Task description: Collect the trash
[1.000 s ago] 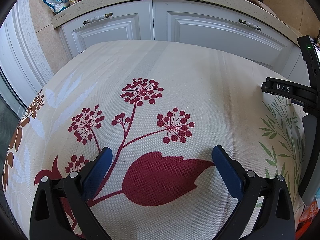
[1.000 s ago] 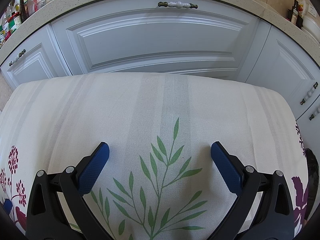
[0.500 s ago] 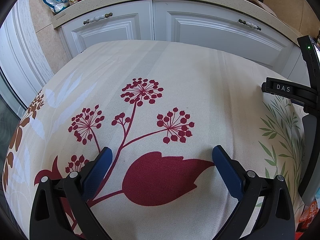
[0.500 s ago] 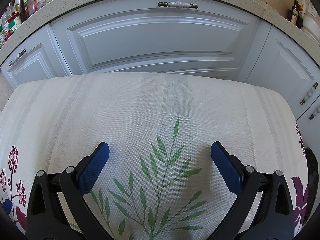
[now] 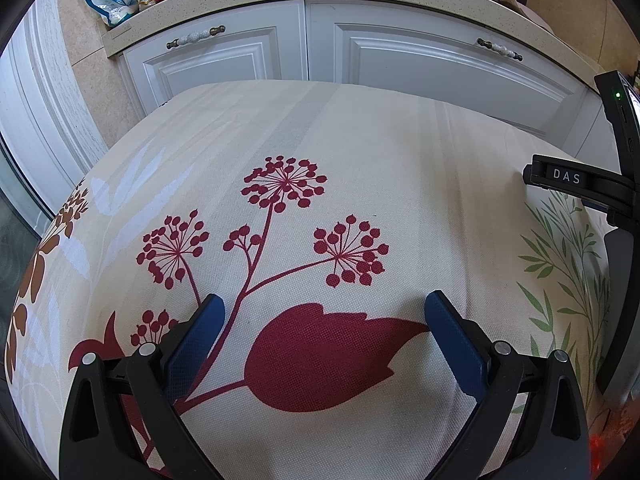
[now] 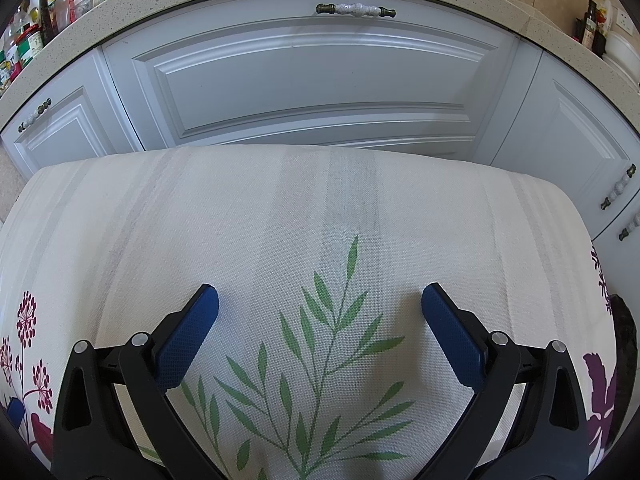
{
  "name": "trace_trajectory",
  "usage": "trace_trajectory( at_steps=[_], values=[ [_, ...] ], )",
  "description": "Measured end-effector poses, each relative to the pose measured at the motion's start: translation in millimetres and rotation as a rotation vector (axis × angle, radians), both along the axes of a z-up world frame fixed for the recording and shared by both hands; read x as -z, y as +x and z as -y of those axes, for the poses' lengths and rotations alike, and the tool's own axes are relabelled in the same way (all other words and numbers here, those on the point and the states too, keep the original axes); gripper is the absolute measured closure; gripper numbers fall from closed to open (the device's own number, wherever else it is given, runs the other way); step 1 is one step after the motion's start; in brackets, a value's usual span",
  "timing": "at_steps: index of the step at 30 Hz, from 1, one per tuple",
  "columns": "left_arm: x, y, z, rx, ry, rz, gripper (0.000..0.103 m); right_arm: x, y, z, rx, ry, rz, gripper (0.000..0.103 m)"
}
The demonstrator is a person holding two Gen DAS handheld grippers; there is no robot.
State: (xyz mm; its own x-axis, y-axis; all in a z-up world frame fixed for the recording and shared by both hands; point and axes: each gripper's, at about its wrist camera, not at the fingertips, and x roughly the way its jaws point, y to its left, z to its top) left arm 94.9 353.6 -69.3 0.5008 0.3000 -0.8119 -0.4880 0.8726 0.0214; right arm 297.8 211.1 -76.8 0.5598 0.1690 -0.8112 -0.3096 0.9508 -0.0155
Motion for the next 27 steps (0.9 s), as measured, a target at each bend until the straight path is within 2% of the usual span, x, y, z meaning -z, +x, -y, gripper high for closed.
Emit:
trace_trajectory(
  at_steps=[8, 12, 16, 18, 21, 27],
  values=[
    [0, 0, 0, 0.0, 0.0, 0.0, 0.005, 0, 1, -1, 0.004, -0.002, 0.001, 0.004],
    [0, 0, 0, 0.0, -0.001, 0.001, 0.005, 0, 0, -7, 0.139, -0.001, 0.003, 0.004],
    [0, 0, 0, 0.0, 0.0, 0.001, 0.005, -1, -7, -26, 0.21, -0.047, 0.02, 0.004],
    [0, 1, 0, 0.0, 0.0, 0.0, 0.005, 1, -11, -33, 0.19, -0.009, 0.002, 0.004],
    [0, 1, 1, 0.0, 0.0, 0.0, 0.005, 2, -18, -52, 0.091, -0.01, 0.002, 0.004],
    [0, 1, 1, 0.0, 0.002, -0.001, 0.005, 1, -18, -57, 0.091, -0.005, 0.003, 0.004]
  ],
)
